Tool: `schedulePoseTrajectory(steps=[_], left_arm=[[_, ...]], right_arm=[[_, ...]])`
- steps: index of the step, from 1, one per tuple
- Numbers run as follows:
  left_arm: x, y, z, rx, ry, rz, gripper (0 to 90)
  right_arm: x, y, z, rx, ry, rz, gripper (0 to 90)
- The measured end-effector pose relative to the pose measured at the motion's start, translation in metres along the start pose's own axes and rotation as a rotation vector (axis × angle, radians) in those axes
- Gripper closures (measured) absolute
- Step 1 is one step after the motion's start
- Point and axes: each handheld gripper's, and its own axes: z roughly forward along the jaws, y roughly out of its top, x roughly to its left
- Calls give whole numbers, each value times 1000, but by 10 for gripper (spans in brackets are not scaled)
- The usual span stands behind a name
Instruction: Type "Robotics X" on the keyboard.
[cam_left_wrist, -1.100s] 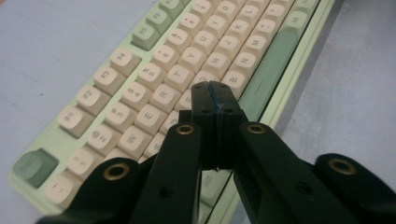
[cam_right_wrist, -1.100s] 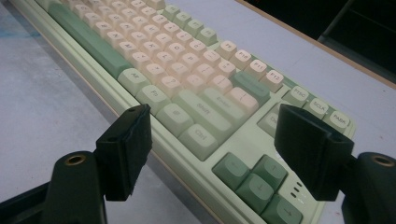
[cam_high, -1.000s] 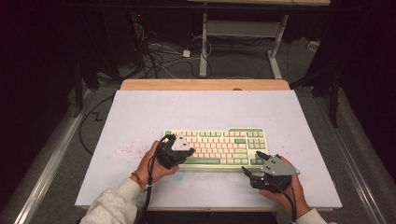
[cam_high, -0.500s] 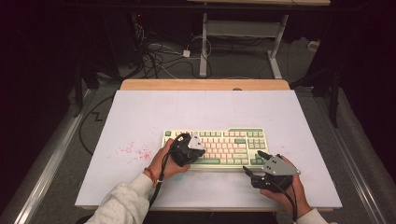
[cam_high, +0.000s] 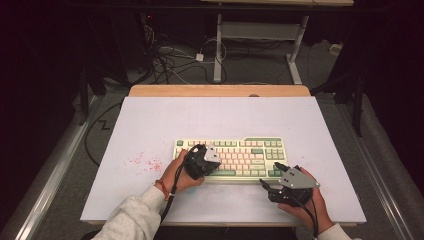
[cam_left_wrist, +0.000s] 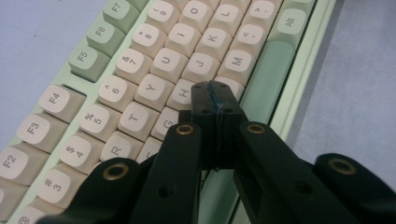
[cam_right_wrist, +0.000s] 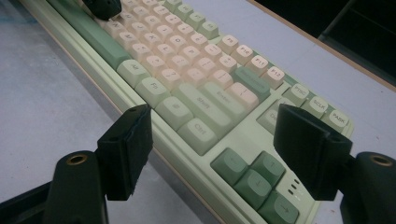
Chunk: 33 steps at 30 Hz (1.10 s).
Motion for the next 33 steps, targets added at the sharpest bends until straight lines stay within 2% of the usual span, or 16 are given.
schedulePoseTrajectory(steps=[11, 15, 19, 21, 24, 30, 33], left_arm=[[3, -1, -13, -44, 30, -6, 842], [2, -3, -17, -62, 70, 1, 799], [2, -5, -24, -84, 90, 8, 761], [3, -6, -26, -90, 81, 12, 763], [3, -8, -29, -100, 95, 9, 714], [0, -14, -36, -139, 152, 17, 484], [-1, -18, -41, -161, 167, 7, 372]], right_arm=[[-1, 0, 0, -1, -3, -1, 284], [-1, 0, -1, 0, -5, -2, 284], [-2, 0, -1, 0, -8, 0, 284], [-2, 0, -1, 1, -8, 0, 284], [-2, 0, -1, 1, -8, -1, 285], [-3, 0, -2, -3, -10, 6, 288], [-3, 0, -3, -5, -12, 7, 289]])
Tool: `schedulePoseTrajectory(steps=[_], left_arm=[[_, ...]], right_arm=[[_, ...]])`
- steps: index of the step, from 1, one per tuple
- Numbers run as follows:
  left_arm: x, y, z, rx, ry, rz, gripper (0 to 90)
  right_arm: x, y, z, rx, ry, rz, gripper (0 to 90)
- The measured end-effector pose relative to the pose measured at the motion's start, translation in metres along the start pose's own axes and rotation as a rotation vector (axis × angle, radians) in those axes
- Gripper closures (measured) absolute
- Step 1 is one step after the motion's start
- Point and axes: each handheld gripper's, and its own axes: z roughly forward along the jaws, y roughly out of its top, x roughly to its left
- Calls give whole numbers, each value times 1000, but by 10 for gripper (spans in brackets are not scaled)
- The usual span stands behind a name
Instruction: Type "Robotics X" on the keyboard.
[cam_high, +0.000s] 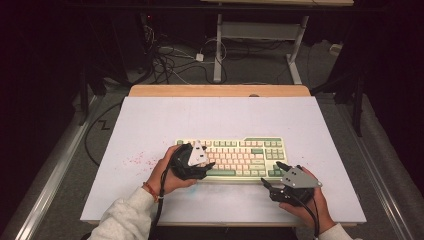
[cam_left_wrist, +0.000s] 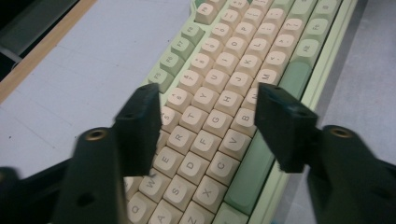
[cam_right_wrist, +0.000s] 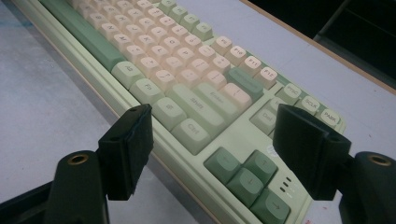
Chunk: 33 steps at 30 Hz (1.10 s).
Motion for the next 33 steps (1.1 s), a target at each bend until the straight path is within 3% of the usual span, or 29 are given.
schedulePoseTrajectory(steps=[4, 7, 14, 21, 33], left_arm=[[2, -6, -7, -9, 37, -10, 251], [4, -11, -13, -15, 54, -22, 211], [8, -31, -29, -29, 85, -25, 195], [11, -54, -38, 10, 114, -43, 194], [9, -77, -49, 16, 116, -94, 175]], right_arm=[[0, 0, 0, 0, 1, -1, 289], [0, 0, 0, 1, 0, 0, 289], [-1, -1, 1, 4, 1, 6, 296], [-1, 1, 1, 6, 9, 20, 352], [-1, 10, 1, 14, 92, 30, 711]])
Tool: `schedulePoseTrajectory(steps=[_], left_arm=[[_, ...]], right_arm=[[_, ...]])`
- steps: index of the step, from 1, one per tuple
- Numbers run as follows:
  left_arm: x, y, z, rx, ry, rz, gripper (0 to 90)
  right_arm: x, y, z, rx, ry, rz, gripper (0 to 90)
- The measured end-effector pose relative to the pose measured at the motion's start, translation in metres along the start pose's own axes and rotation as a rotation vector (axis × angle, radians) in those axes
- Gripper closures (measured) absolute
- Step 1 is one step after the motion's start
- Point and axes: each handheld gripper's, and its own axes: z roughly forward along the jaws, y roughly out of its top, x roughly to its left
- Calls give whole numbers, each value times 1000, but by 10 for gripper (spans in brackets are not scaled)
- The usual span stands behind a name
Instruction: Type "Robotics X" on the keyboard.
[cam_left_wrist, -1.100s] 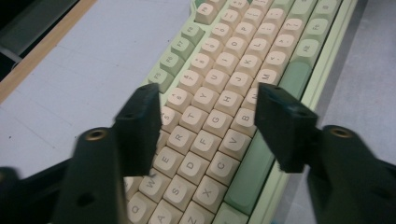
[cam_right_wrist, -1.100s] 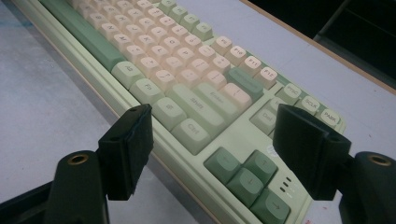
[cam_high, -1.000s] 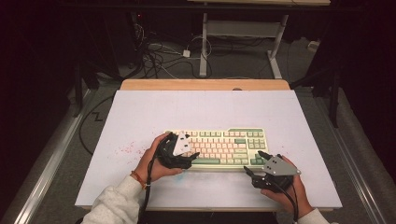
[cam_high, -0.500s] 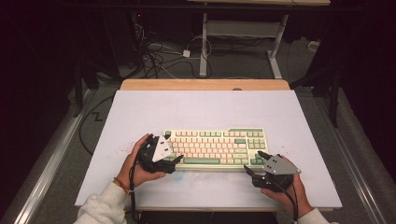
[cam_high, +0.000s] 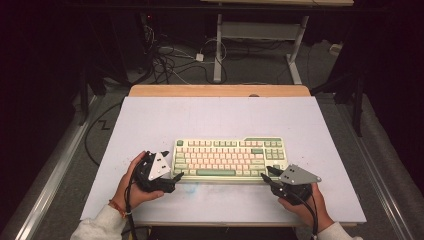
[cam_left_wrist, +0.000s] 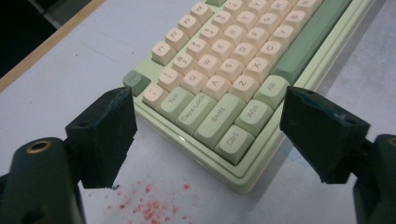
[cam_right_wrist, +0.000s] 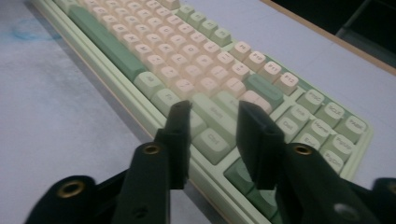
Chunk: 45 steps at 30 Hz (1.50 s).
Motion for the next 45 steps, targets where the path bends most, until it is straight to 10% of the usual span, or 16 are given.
schedulePoseTrajectory(steps=[8, 45], left_arm=[[-1, -12, -1, 21, 18, -22, 176], [-9, -28, -4, 79, 1, -35, 180]], right_arm=[[-2, 9, 7, 52, 68, 1, 894], [-2, 76, 99, 149, 156, -37, 900]])
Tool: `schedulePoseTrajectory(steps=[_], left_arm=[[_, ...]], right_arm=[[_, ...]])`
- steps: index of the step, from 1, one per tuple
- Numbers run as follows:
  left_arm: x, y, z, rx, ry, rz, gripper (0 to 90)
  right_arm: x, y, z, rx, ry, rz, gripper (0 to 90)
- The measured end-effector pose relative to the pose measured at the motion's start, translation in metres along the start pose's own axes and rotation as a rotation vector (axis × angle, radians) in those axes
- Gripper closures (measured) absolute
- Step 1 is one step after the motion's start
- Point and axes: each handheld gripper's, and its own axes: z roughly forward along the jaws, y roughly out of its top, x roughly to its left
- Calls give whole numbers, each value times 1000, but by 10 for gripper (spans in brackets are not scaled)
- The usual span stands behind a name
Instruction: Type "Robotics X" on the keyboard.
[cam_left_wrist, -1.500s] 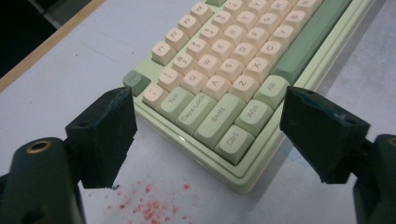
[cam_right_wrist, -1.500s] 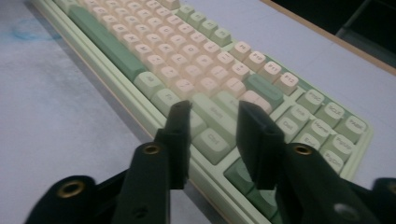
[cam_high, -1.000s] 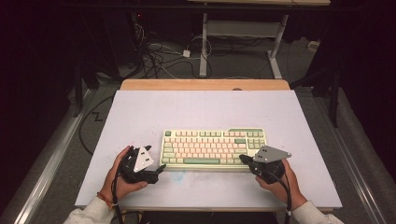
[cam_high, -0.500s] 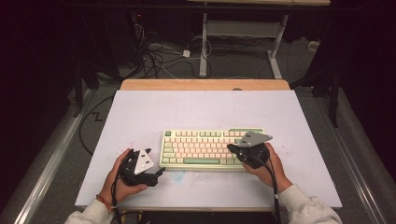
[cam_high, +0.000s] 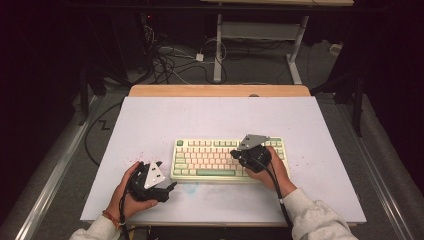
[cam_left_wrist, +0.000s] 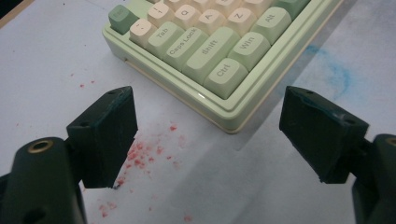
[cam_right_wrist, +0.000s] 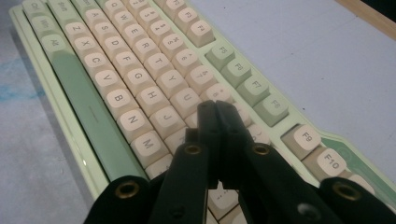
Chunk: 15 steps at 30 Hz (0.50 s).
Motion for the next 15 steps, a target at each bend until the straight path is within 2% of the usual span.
schedulePoseTrajectory(steps=[3, 8, 11, 15], left_arm=[[-1, -3, -1, 17, 5, 6, 180], [0, -6, -4, 18, 9, -8, 180], [1, -6, -3, 19, 8, -14, 180], [-1, -6, -2, 28, 7, -5, 180]], right_arm=[[0, 3, 6, 21, -16, -16, 900], [-6, 2, 13, 43, -31, 0, 900], [-8, 1, 13, 49, -33, 13, 900], [-6, 1, 12, 48, -35, 3, 899]])
